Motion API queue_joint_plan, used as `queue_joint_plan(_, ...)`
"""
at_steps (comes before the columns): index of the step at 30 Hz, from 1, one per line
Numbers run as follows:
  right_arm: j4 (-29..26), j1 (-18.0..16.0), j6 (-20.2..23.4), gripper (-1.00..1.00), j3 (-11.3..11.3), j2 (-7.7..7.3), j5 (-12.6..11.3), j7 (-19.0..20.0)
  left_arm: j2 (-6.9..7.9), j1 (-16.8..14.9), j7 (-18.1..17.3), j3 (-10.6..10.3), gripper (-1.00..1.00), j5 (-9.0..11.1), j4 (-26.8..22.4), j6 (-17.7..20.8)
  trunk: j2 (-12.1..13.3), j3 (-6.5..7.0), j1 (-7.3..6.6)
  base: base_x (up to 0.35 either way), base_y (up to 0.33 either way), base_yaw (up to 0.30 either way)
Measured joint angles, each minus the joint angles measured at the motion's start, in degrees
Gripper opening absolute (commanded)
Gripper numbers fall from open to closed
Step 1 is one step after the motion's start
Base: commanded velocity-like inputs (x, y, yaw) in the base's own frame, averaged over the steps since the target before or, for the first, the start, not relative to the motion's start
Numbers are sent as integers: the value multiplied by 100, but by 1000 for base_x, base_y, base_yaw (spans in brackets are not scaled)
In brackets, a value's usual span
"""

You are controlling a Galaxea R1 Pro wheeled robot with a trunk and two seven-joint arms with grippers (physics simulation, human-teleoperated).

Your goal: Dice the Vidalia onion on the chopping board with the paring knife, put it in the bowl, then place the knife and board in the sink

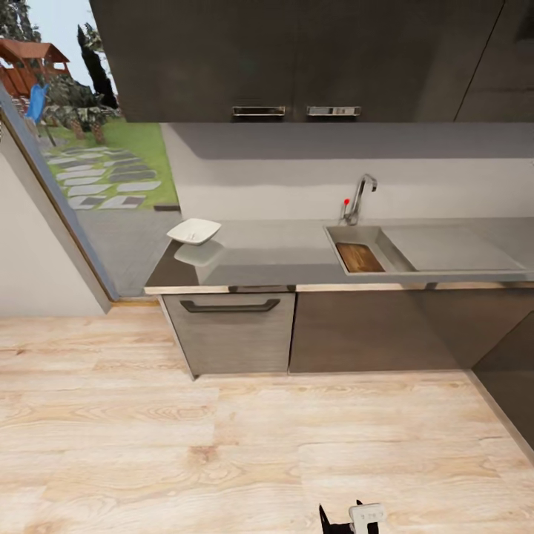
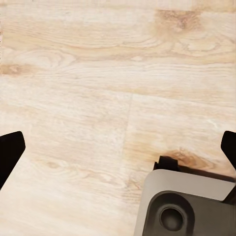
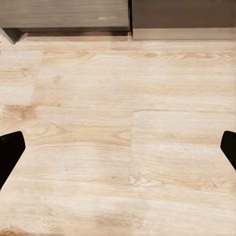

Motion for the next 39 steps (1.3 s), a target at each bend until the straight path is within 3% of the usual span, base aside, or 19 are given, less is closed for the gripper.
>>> queue_joint_plan(8, 0, 0, 0, 100, -7, -2, -2, -12, 2, 0, -1, 0, 100, 0, 0, 0, 0, 72, 0, 0, 0, 0)
queue_joint_plan(15, -1, 0, 1, 100, -8, -5, -30, -284, 3, 0, -1, 0, 100, 0, 0, 0, 0, 136, 0, 0, 0, 0)
queue_joint_plan(39, -1, 1, 1, 100, -9, -10, -32, -326, 3, 0, -1, 0, 100, 0, 0, 0, 1, 352, 0, 0, 0, 0)
